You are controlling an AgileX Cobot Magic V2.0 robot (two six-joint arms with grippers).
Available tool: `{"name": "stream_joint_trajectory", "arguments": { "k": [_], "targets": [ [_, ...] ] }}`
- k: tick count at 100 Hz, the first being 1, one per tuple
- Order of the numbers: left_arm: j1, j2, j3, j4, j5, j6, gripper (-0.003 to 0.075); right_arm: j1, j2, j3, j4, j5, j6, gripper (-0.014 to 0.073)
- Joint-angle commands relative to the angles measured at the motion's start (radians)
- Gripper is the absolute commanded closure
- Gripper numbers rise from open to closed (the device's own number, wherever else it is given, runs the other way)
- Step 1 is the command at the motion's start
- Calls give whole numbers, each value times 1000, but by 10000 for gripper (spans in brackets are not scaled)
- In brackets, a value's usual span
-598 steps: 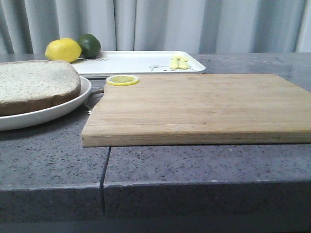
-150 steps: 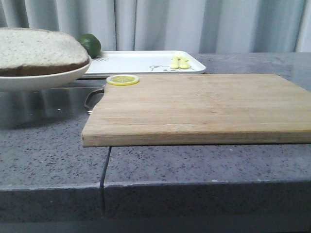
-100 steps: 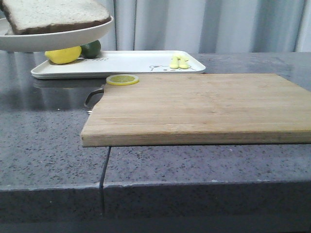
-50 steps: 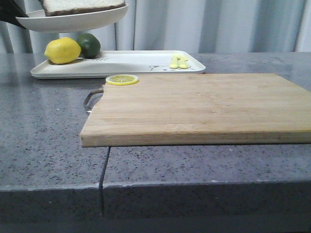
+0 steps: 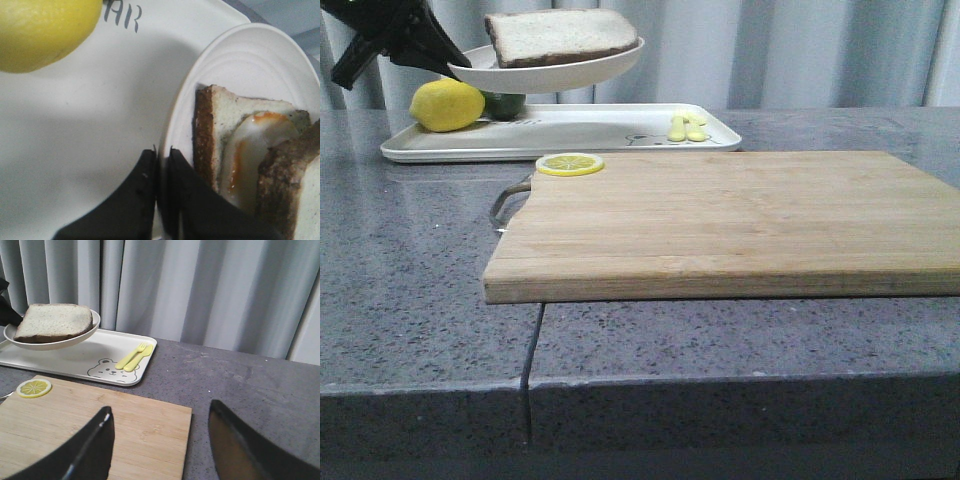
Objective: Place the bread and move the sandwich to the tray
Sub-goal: 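Lift the plate with the left gripper and carry it toward the tray, then lower the plate onto the white tray with the left gripper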
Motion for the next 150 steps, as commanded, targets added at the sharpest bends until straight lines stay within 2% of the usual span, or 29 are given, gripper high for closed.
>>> {"name": "stream_joint_trajectory", "arguments": {
  "k": [1, 27, 56, 150],
  "targets": [
    [-7, -30, -82, -78, -30, -34, 739, -7, 9, -24, -8, -85, -6, 169],
    [-31, 49, -158, -70, -45, -73, 739, -7, 9, -24, -8, -85, -6, 169],
    [-44, 67, -160, -13, -108, -103, 739, -7, 9, -24, -8, -80, -6, 169],
    [-47, 69, -160, 66, -108, -178, 740, -7, 9, -24, -8, -79, -6, 169]
  ]
}}
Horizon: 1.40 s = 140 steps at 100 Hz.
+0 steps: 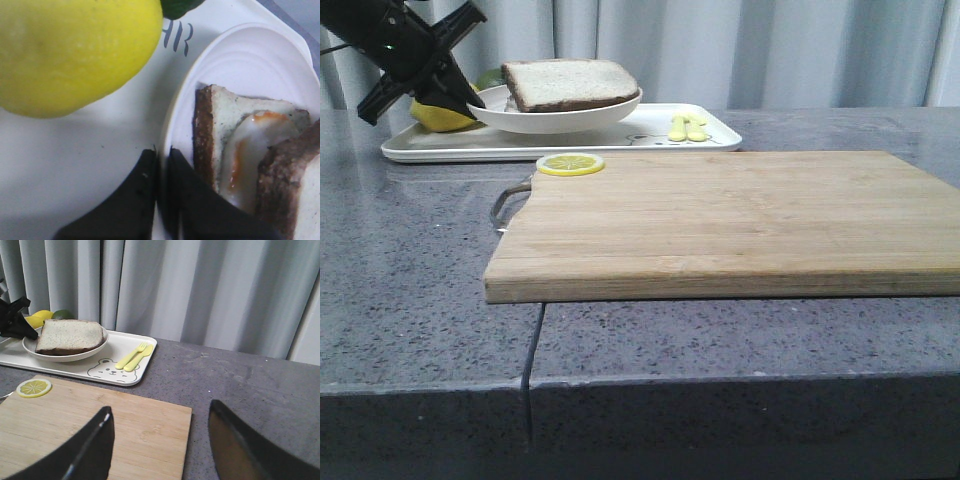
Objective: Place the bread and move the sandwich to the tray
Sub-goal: 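Lower the plate onto the white tray with the left gripper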
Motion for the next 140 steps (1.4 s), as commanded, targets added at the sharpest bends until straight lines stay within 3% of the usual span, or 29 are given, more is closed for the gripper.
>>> {"name": "stream_joint_trajectory", "arguments": {
  "k": [1, 140],
  "targets": [
    [-9, -71, -41, -65, -33, -17, 739, -7, 9, -24, -6, -79, -6, 169],
    [-26, -68, -41, 40, -68, -94, 740, -7, 9, -24, -6, -79, -6, 169]
  ]
}}
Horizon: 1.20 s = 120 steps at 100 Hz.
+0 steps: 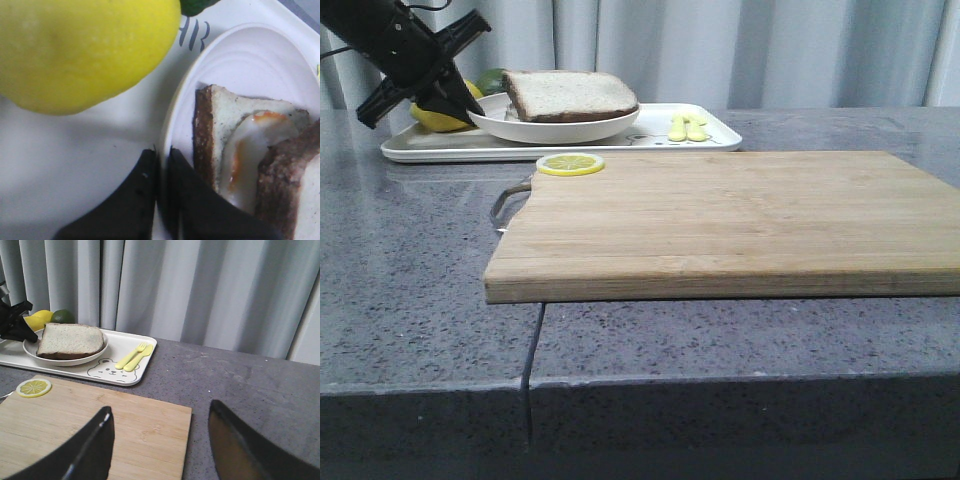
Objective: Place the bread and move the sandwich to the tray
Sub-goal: 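Lower the plate onto the white tray with the left gripper, then open the left gripper and raise it away from the plate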
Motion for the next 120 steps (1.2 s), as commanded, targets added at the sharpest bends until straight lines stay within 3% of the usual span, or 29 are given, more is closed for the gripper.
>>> {"name": "stream_joint_trajectory", "arguments": {
  "k": [1, 86, 102, 120],
  "targets": [
    [-8, -70, -41, -44, -50, -26, 740, -7, 9, -24, -6, -79, -6, 169],
    [-8, -43, -41, -61, -55, -29, 731, -7, 9, -24, -6, -82, -6, 169],
    [-8, -43, -41, -61, -40, -29, 615, -7, 9, -24, -6, -93, -6, 169],
    [-8, -43, -41, -61, -19, -29, 402, -7, 9, -24, -6, -108, -6, 169]
  ]
}}
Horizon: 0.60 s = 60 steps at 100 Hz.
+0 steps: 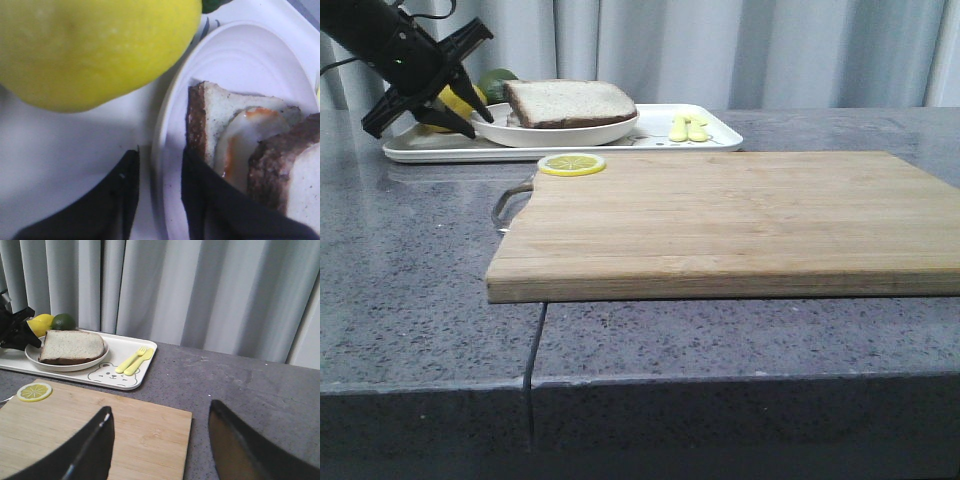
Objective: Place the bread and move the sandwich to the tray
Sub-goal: 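Open the left gripper and raise it away from the plate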
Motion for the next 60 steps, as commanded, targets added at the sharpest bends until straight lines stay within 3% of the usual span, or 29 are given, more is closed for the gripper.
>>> {"name": "stream_joint_trajectory", "arguments": {
  "k": [1, 33, 60],
  "targets": [
    [-8, -66, -36, -45, -18, -8, 398, -7, 9, -24, -6, -95, -6, 169],
    [2, -89, -112, 8, 23, -8, 370, -7, 9, -24, -6, -95, -6, 169],
    [16, -109, -294, 201, 224, -8, 370, -7, 9, -24, -6, -95, -6, 169]
  ]
}}
